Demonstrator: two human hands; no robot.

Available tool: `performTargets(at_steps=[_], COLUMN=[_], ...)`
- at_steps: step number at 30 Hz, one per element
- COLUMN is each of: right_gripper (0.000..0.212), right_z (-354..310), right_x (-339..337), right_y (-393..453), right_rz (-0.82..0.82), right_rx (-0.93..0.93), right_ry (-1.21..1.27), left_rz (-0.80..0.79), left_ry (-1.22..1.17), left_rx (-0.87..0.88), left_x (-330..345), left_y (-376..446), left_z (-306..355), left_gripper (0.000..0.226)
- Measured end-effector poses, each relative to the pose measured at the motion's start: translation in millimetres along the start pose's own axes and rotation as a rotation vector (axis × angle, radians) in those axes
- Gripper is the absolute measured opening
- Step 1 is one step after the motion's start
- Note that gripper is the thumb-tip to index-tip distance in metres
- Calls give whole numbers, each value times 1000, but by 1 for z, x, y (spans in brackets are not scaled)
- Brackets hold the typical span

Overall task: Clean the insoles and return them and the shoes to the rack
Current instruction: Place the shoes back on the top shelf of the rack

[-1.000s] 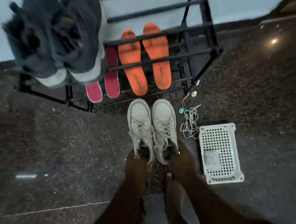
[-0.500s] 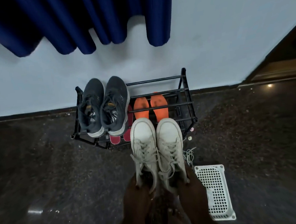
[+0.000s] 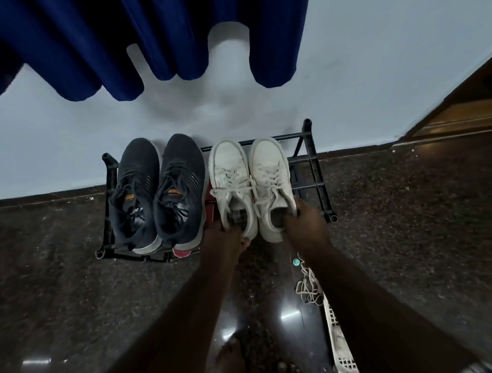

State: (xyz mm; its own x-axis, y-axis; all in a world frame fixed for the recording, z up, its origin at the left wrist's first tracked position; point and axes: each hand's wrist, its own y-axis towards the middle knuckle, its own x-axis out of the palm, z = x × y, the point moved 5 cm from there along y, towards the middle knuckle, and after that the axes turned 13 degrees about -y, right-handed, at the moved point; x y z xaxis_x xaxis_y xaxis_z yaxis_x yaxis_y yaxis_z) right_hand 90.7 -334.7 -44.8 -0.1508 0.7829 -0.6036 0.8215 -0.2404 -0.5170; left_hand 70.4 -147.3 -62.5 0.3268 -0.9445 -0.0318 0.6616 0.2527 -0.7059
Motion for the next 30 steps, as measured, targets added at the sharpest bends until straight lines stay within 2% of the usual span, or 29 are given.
performTargets(at_steps=[5,8,11,13,15,17,18,20,22,24,26,30], right_gripper=[21,39,31,31,27,18,28,45,48,53,51,28], right_z=[-16,-20,-26,-32,-43,-61,-71,-96,-117,-129,-133,-138], right_x=[5,7,6,-1,-13,-18,-17,-10,3,15,24,24], right_y=[28,40,38,38,39,42,44,50,54,57,61,65], right_rz=[11,62,66,91,207,307,312,253,134,-43,-137,-53], right_rx=[40,35,19,4,-56,-171,-241,-372,-451,-455,-439,-440], right_ry=[-54,-93,-150,-168,-169,-209,-251,-407,-632,-747,-801,-875], left_rz=[-1,12,20,-20,7,33,33,-29,-133,-163,-235,-208], left_ry=[78,124,195,435,662,716,742,796,824,892,956,962], left_rx=[-2,-22,-22,78,309,500,546,569,520,383,360,428], left_x=[4,6,2,1,-1,-1,0,5,14,20,23,12], left_y=[29,43,47,45,43,40,42,48,60,70,72,70], left_z=[16,20,26,36,57,82,91,107,114,117,118,126], left_gripper=[28,24,39,56,46,28,22,24,29,31,28,19])
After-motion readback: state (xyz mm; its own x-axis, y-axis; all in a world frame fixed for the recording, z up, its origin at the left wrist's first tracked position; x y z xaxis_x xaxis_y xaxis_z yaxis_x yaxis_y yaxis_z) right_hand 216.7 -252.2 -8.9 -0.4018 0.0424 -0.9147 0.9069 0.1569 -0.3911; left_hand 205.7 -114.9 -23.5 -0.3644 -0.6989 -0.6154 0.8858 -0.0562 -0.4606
